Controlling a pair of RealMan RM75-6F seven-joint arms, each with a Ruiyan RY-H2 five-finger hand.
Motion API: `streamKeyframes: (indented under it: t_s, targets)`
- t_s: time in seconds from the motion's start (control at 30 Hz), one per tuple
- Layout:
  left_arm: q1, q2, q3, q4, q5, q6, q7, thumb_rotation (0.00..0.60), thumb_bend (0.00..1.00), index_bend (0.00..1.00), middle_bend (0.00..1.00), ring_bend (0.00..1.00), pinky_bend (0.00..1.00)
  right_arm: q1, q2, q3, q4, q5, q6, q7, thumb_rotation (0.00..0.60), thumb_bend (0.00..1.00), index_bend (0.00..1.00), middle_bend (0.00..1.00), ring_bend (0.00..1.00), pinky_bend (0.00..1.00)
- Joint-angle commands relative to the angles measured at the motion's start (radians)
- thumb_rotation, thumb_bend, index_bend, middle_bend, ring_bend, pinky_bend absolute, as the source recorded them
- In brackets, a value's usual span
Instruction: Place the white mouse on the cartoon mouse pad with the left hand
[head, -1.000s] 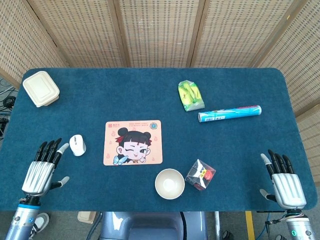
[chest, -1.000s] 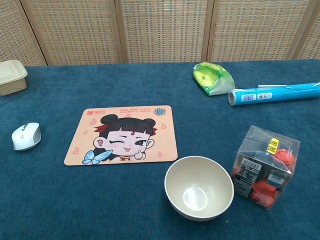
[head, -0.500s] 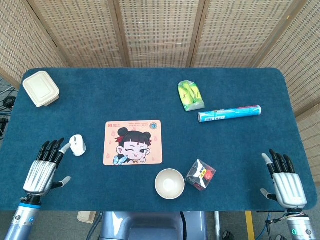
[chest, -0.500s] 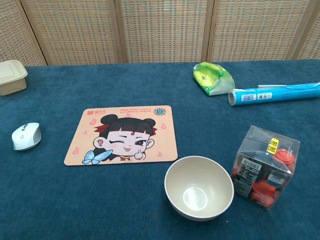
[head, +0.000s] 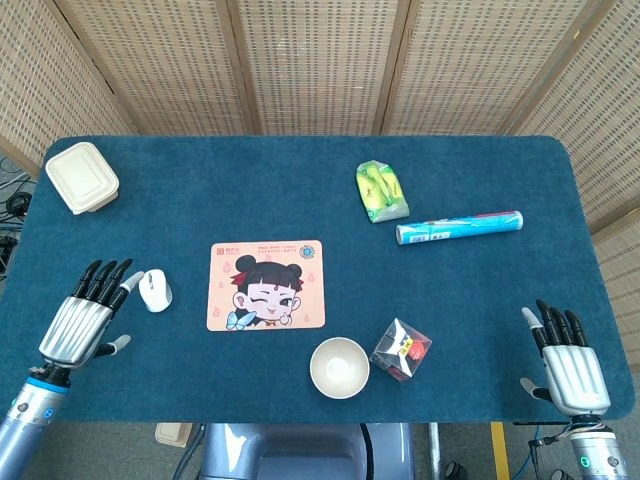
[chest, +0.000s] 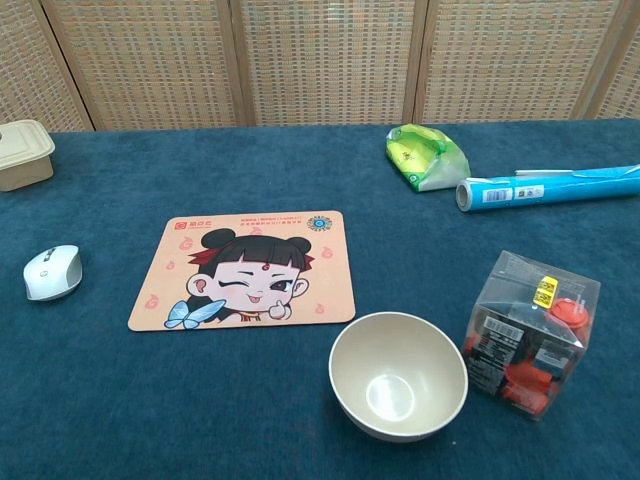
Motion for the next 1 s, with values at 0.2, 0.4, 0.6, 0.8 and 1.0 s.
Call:
streamKeyframes:
  t_s: [0.2,0.4,0.6,0.8,1.0]
  targets:
    - [-0.116,0.055,0.004,0.144,0.074,-0.102,-0.237,0.600,0.06,0.00,0.00,0.00,0.00,0.002,-0.006,0.001,0.004,0.003,-0.002,-0.012,0.600,0.10,0.00,0.00,0.00,0.00]
    - [-0.192,0.053,0.038,0.275,0.106,-0.199,-0.352,0.600,0.09,0.02,0.00,0.00,0.00,0.004,-0.014,0.001,0.010,0.009,-0.006,-0.022,0.600,0.10,0.00,0.00,0.00,0.00]
    - [-0.261,0.046,0.060,0.354,0.104,-0.306,-0.426,0.600,0.11,0.07,0.00,0.00,0.00,0.008,-0.026,0.004,0.022,0.019,-0.014,-0.036,0.600,0.10,0.00,0.00,0.00,0.00]
    - [-0.302,0.014,0.068,0.423,0.100,-0.364,-0.416,0.600,0.11,0.08,0.00,0.00,0.00,0.011,-0.035,0.008,0.032,0.033,-0.021,-0.045,0.600,0.10,0.00,0.00,0.00,0.00]
    - [-0.341,-0.031,0.077,0.472,0.094,-0.428,-0.421,0.600,0.12,0.13,0.00,0.00,0.00,0.015,-0.043,0.010,0.042,0.045,-0.031,-0.056,0.600,0.10,0.00,0.00,0.00,0.00]
